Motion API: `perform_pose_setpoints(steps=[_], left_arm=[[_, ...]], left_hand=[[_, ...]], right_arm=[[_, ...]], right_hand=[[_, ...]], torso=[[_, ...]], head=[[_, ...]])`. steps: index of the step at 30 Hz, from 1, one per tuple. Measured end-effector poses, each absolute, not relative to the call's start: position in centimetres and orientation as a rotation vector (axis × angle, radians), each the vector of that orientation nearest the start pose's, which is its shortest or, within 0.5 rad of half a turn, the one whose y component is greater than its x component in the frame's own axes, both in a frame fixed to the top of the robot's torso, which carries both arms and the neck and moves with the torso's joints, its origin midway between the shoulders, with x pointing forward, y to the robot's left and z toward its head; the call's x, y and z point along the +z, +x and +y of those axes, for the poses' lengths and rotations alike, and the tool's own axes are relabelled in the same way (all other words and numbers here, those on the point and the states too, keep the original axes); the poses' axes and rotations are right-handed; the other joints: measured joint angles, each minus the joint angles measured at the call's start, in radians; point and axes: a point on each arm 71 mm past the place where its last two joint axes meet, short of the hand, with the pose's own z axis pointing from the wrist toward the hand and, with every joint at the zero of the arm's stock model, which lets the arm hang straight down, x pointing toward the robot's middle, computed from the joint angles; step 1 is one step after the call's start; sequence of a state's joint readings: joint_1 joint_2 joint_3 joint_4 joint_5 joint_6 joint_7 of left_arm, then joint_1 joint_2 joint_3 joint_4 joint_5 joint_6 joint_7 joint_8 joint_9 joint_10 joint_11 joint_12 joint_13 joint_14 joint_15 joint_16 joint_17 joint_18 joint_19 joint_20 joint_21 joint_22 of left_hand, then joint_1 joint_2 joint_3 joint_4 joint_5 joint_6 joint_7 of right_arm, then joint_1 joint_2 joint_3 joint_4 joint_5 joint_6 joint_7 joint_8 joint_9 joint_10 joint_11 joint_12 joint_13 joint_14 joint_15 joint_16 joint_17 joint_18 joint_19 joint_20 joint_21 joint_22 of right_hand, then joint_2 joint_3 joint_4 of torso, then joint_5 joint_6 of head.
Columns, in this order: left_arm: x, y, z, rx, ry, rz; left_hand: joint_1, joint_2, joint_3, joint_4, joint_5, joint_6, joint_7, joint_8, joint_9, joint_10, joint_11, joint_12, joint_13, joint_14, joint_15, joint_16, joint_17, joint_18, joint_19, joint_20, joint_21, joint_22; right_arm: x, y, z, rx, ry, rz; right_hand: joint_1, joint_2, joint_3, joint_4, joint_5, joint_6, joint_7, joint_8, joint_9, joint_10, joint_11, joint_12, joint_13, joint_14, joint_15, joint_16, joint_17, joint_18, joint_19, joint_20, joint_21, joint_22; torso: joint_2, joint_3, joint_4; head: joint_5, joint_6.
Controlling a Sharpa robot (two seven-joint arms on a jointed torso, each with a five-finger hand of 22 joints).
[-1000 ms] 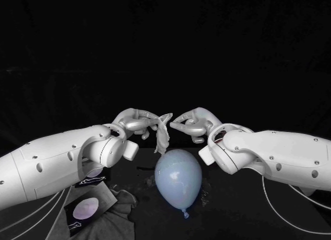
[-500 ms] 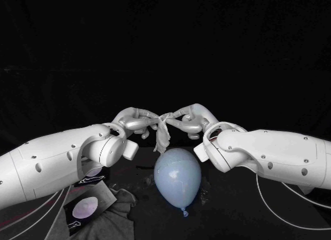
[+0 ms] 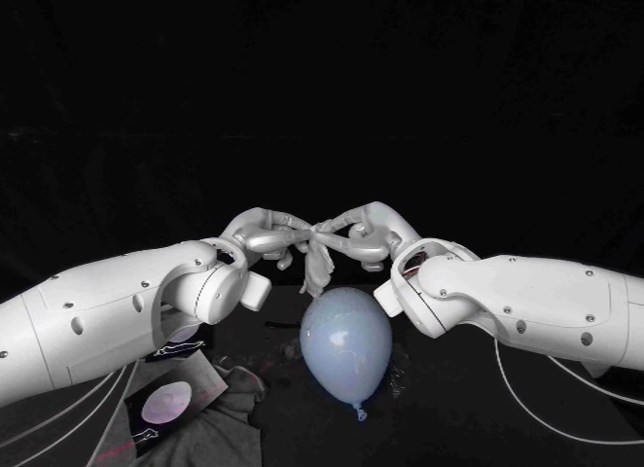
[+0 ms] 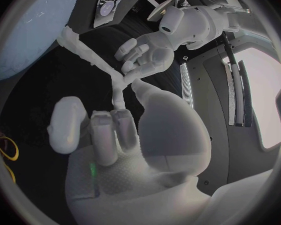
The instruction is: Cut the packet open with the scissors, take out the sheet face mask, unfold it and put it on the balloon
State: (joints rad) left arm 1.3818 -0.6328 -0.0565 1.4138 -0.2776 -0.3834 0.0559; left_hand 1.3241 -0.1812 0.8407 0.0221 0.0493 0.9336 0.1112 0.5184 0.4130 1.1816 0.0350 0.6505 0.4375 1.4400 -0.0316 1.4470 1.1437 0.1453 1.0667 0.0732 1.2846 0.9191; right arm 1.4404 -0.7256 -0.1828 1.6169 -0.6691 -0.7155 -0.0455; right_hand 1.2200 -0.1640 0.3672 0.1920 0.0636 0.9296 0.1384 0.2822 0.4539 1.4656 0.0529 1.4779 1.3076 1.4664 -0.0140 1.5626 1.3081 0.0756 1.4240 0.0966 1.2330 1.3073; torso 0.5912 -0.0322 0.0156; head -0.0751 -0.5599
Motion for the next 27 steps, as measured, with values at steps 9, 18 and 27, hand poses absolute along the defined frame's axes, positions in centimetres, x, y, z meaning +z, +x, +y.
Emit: perform_pose_setpoints(steps=[9, 18, 27], left_arm=[[-11.19, 52.79, 13.06, -1.338, -0.812, 1.631], [-11.12, 52.38, 12.87, -1.347, -0.805, 1.636], [-11.09, 52.21, 12.74, -1.351, -0.801, 1.640]], left_hand=[[0.001, 0.001, 0.000, 0.000, 0.001, -0.002, 0.001, 0.004, 0.000, 0.000, 0.000, 0.000, 0.000, 0.000, 0.000, 0.000, -0.001, 0.000, 0.000, 0.000, 0.000, 0.000], [0.004, 0.003, 0.000, 0.000, 0.001, -0.002, 0.001, 0.004, 0.000, 0.000, 0.000, 0.000, 0.000, 0.000, 0.000, -0.001, -0.002, 0.000, 0.000, 0.000, 0.000, 0.000], [0.004, 0.003, 0.000, 0.000, 0.001, -0.004, 0.000, 0.004, 0.000, -0.001, 0.001, 0.000, 0.001, 0.000, 0.000, -0.001, -0.002, 0.000, 0.000, 0.000, 0.000, -0.001]], right_arm=[[-11.17, 49.12, -14.07, 1.008, 0.506, 1.482], [-11.26, 49.27, -14.17, 0.980, 0.503, 1.484], [-11.20, 49.25, -14.20, 0.966, 0.502, 1.468]], right_hand=[[-0.010, -0.002, -0.025, 0.019, -0.002, 0.004, -0.004, 0.000, 0.000, 0.000, 0.000, -0.005, 0.000, 0.000, 0.000, -0.004, -0.001, 0.000, -0.003, 0.002, -0.004, 0.000], [0.056, 0.039, -0.013, -0.004, -0.008, 0.033, -0.022, 0.019, 0.004, 0.000, -0.001, -0.008, 0.000, 0.000, 0.000, 0.001, -0.001, 0.000, -0.002, 0.002, 0.007, 0.001], [0.150, 0.113, 0.109, -0.078, -0.010, 0.053, -0.035, 0.048, 0.015, 0.001, -0.021, 0.016, 0.000, -0.002, -0.017, 0.005, 0.000, 0.000, 0.023, -0.024, 0.063, 0.001]], torso=[[0.000, 0.0002, -0.0003], [-0.001, 0.0006, -0.0005], [-0.001, 0.0009, -0.0010]], head=[[0.001, -0.001], [0.000, -0.002], [0.001, -0.002]])
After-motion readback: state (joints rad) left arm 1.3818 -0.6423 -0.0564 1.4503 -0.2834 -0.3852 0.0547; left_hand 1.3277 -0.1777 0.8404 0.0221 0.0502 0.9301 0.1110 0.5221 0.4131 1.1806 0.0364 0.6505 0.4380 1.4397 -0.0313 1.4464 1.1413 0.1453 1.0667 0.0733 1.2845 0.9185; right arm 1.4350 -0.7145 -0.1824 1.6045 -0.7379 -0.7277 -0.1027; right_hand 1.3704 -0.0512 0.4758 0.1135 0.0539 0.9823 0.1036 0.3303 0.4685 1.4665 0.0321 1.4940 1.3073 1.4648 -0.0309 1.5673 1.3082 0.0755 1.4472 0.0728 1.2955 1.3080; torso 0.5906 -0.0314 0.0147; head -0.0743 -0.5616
